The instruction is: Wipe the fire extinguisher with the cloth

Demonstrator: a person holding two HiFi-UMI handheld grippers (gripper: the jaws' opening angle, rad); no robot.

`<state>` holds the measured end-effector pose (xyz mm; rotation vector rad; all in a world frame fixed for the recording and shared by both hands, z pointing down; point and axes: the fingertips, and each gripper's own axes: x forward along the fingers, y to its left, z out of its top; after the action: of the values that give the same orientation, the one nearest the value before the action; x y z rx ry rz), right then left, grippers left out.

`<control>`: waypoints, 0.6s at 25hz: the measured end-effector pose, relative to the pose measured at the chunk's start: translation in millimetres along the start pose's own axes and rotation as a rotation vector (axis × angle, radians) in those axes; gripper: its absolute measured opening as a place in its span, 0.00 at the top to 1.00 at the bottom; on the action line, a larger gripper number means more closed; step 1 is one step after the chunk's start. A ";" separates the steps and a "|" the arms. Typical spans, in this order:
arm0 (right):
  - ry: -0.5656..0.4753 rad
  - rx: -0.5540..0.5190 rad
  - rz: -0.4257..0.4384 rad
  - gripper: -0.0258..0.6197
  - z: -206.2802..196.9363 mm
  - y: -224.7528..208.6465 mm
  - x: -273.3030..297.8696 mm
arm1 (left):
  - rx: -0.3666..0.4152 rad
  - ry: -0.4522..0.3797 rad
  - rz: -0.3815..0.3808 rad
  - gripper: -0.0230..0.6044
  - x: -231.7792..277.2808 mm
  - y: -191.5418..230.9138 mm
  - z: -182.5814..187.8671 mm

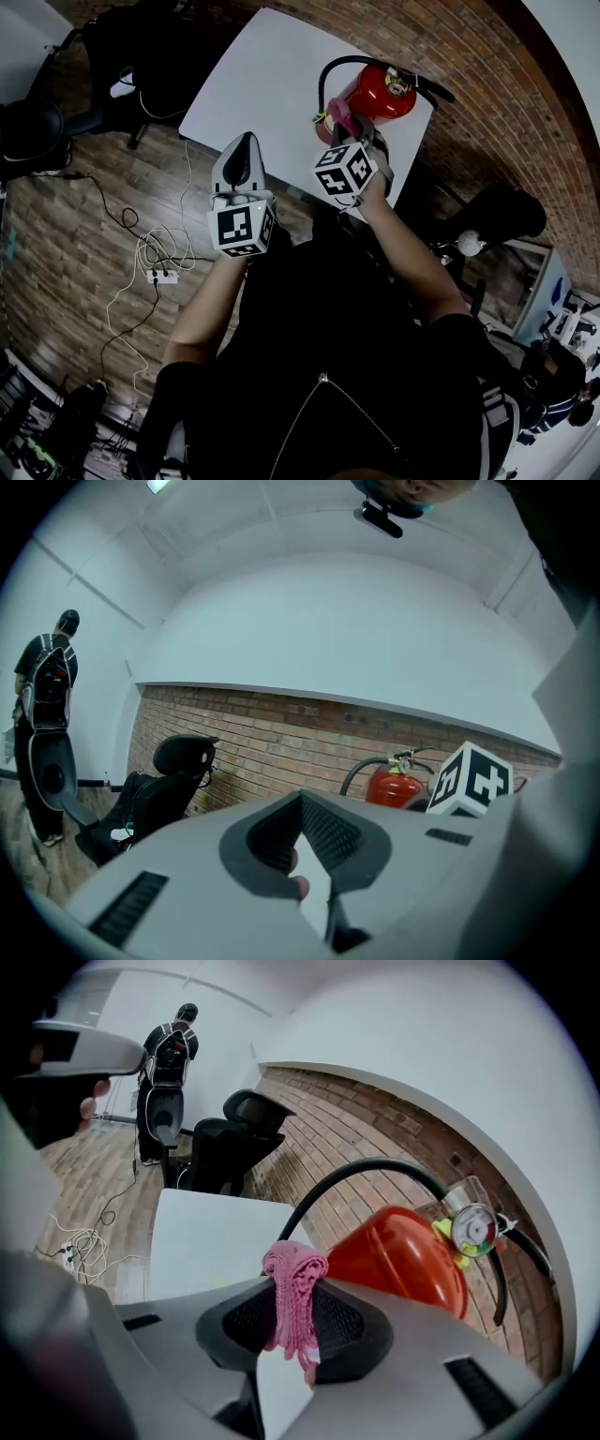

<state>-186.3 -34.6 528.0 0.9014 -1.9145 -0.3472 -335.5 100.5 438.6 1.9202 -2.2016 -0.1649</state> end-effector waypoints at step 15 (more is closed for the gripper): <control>-0.132 0.014 -0.098 0.80 42.7 -48.3 -57.5 | 0.017 -0.027 -0.054 0.95 20.4 -15.2 23.5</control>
<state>-185.9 -32.3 441.7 1.0058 -1.9990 -0.4619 -328.9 76.9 414.2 1.9992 -2.1766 -0.1820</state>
